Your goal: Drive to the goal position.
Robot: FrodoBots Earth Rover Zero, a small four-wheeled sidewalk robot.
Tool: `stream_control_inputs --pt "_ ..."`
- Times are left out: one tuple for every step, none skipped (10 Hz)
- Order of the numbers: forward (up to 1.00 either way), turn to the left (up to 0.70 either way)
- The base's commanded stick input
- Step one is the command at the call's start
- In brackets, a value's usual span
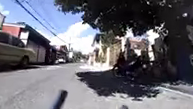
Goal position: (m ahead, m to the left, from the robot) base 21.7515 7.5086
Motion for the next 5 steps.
stream_control_inputs --pt "1.0 0.02" --pt "1.0 0.03" --pt "1.0 0.04" --pt "1.0 0.03" --pt "1.0 0.0"
